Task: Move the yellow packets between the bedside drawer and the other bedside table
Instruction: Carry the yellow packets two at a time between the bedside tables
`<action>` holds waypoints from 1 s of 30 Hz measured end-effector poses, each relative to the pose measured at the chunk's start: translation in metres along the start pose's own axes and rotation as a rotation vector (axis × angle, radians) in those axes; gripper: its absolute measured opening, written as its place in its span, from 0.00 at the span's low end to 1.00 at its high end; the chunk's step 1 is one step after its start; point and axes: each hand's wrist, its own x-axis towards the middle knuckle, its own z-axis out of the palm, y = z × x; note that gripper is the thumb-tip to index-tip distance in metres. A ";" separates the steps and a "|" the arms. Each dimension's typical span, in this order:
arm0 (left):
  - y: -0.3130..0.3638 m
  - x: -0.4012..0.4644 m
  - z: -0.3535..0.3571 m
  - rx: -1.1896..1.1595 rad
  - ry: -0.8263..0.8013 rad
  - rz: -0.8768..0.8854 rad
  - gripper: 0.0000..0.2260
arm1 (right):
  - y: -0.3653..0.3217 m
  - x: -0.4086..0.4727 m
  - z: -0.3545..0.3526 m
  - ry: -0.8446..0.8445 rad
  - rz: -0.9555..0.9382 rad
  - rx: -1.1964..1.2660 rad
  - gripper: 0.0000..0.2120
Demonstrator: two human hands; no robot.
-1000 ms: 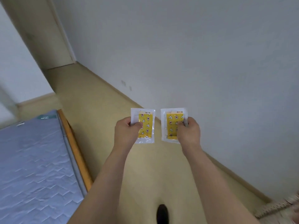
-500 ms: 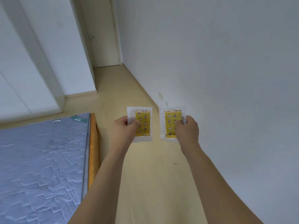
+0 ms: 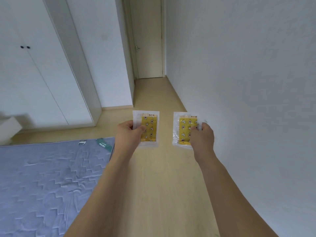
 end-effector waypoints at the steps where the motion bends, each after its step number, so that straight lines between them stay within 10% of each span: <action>1: 0.003 0.023 -0.002 0.008 0.035 0.013 0.08 | -0.005 0.019 0.023 -0.028 0.000 -0.005 0.05; 30: -0.110 0.768 -0.004 0.004 0.410 -0.197 0.05 | -0.045 0.557 0.643 -0.435 -0.028 -0.079 0.05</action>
